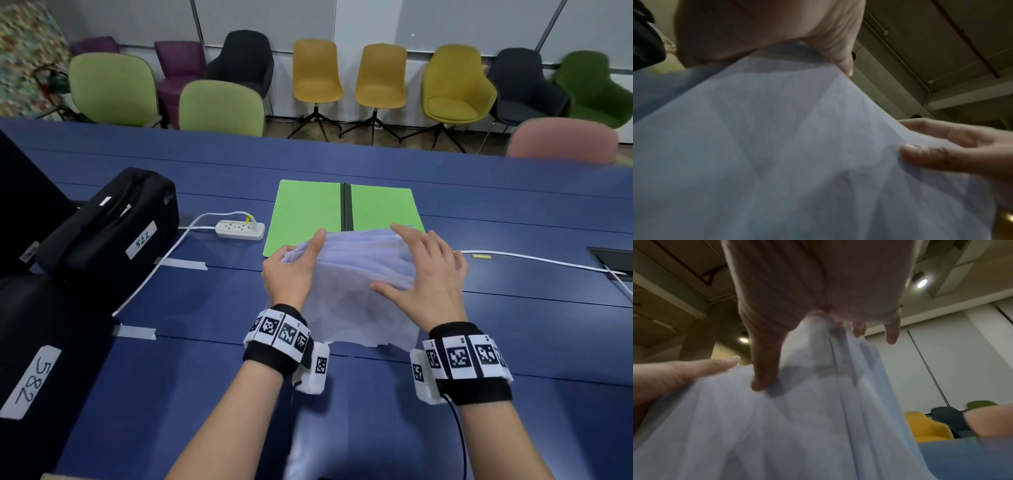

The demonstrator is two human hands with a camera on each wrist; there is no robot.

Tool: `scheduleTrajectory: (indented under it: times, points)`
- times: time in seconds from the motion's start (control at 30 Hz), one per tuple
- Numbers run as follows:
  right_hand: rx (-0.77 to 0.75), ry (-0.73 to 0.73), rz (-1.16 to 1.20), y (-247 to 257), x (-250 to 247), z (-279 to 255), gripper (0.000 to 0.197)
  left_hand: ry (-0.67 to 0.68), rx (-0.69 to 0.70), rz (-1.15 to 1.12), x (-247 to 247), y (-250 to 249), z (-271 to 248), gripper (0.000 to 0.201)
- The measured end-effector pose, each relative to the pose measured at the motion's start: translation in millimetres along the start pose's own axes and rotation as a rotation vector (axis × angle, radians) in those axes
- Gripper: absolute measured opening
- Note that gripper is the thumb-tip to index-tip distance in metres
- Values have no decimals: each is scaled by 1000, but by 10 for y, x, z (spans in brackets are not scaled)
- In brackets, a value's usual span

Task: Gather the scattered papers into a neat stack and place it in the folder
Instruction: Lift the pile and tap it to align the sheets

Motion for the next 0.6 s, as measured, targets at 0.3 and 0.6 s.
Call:
scheduleTrajectory:
  times: [0.3, 0.6]
  points:
    - [-103, 199, -260, 390, 186, 199, 62, 217, 170, -135, 75, -54, 53, 55]
    - [-65, 352, -366, 518, 380, 217, 33, 581, 247, 18, 209, -36, -41, 40]
Point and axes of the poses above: each hand's wrist, its own z-axis towards the middle knuckle, its own x-axis out of the palm, y = z × x, the point moved 10 cm from there along z, towards the middle knuckle, and after that the axes turned 10 degrees about x, right-handed, at the moved point
